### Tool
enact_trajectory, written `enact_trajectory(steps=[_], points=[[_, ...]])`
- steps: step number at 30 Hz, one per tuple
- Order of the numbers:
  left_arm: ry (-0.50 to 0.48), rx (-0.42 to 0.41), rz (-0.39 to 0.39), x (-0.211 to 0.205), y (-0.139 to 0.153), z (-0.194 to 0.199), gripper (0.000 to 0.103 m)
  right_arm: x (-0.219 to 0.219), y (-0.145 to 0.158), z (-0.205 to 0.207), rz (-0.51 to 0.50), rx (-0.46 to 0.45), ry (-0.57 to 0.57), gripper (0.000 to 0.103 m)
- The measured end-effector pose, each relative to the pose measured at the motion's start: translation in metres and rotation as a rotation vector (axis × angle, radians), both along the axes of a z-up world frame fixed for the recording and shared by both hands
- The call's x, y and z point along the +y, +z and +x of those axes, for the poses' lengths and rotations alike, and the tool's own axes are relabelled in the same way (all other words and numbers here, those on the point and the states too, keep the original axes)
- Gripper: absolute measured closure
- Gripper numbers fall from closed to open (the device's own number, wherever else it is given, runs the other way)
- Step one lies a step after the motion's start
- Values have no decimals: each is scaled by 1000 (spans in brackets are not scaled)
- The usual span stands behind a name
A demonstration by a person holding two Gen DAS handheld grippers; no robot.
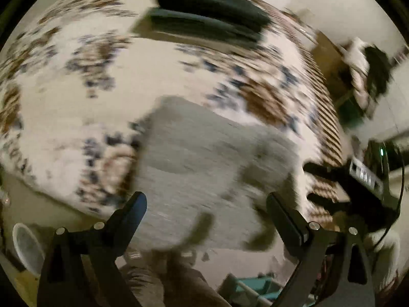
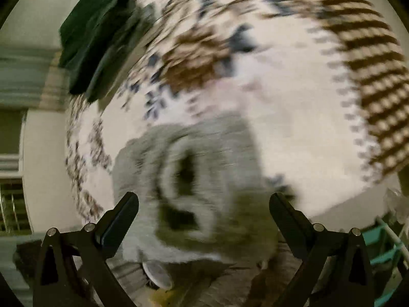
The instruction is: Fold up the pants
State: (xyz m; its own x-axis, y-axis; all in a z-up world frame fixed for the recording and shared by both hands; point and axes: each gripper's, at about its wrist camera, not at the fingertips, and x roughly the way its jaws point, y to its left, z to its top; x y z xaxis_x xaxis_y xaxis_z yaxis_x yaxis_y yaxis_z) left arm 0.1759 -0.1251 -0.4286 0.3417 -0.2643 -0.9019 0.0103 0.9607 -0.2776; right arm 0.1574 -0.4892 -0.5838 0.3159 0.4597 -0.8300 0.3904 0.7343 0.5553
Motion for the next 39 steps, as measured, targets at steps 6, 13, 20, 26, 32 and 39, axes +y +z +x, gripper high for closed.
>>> enact_trajectory(steps=[6,13,20,26,32,39], points=[[71,68,-112,38,-26,49,7,49,-53,38,83,152,106,13],[11,112,-245,23,-52,107,8,-1,-45,8,63,161,-50,81],[-118,195,-189,-21,-102,151,7,-55,-36,-14,8,166,-157,82],[-125,253,-174,-25,-128,155,7,-55,-67,-13,-205,295,-21,31],[-95,270,-194,-13,-137,155,7,-51,-72,-42,140,251,-122,25],[-121,272,-159,-14,-139,157,6,-5,-135,-68,91,503,78,20]])
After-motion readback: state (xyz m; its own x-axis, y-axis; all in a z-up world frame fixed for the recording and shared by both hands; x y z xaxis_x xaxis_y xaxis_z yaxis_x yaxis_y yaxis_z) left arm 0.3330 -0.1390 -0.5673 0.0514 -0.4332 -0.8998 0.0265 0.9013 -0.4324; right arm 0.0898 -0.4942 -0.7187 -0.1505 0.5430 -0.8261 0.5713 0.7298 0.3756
